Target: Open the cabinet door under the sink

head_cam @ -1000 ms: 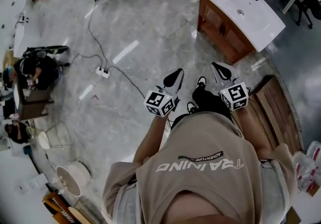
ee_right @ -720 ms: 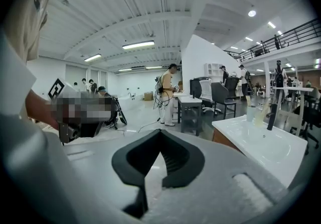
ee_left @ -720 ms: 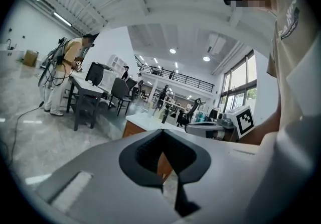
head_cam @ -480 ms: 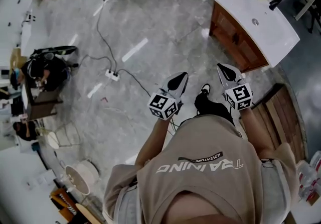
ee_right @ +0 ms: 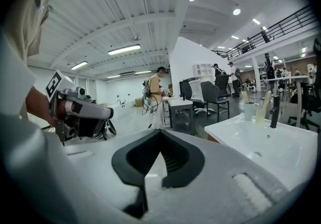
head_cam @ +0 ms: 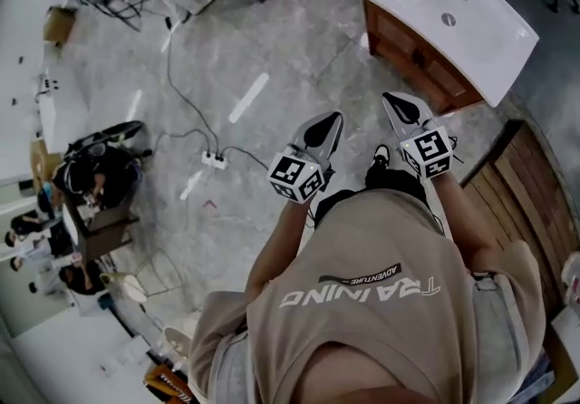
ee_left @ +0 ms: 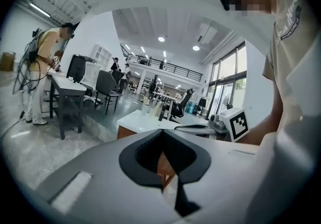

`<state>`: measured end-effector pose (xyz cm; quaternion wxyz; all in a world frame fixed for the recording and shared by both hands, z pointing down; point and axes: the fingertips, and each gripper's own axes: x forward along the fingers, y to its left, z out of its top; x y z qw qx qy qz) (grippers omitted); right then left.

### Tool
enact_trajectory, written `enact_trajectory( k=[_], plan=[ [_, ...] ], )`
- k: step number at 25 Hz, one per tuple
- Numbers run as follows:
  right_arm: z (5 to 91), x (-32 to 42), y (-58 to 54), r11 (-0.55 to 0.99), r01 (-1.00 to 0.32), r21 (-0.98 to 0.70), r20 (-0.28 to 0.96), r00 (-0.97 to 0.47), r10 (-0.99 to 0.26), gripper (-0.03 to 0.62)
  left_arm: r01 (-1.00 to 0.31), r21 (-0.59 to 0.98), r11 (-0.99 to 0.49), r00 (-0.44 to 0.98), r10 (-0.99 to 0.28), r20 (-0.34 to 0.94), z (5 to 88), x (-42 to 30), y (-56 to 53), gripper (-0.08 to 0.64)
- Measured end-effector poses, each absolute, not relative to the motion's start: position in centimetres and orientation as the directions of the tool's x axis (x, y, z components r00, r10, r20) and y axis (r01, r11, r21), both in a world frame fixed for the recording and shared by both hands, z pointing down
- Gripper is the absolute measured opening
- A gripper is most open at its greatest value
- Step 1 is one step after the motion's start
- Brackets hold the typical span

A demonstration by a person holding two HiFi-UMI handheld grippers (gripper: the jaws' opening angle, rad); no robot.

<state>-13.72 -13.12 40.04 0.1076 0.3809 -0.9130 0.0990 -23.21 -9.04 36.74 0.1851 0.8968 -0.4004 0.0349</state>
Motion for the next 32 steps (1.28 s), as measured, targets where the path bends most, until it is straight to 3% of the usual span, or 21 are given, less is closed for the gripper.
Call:
enact_trajectory(
  k=[5, 17, 23, 32],
  plan=[
    [38.6, -10.2, -14.2, 0.603, -0.796, -0.055, 0.256, -0.595, -0.762, 0.002, -0.656, 0.325, -0.681, 0.751, -0.631, 0.196, 36.6, -20.3, -11.9, 0.018],
    [38.0, -2.5, -12.3, 0.16, -0.983, -0.087, 0.255, -0.177, -0.951, 0.002, -0.402, 0.317, -0.859, 0.913, -0.351, 0.207, 37.0, -14.5, -17.7, 0.018],
    [37.7, -1.3, -10.8, -0.01, -0.997, -0.082, 0.269, -0.012, -0.963, 0.002, -0.298, 0.306, -0.904, 0.944, -0.233, 0.232, 38.2, -12.8, -19.8, 0.018],
    [42.8, -2.8, -6.8, -0.206, -0.972, -0.109, 0.409, 0.145, -0.901, 0.002, -0.206, 0.452, -0.868, 0.951, -0.069, 0.301, 46.8, -10.2, -21.6, 0.018]
  ],
)
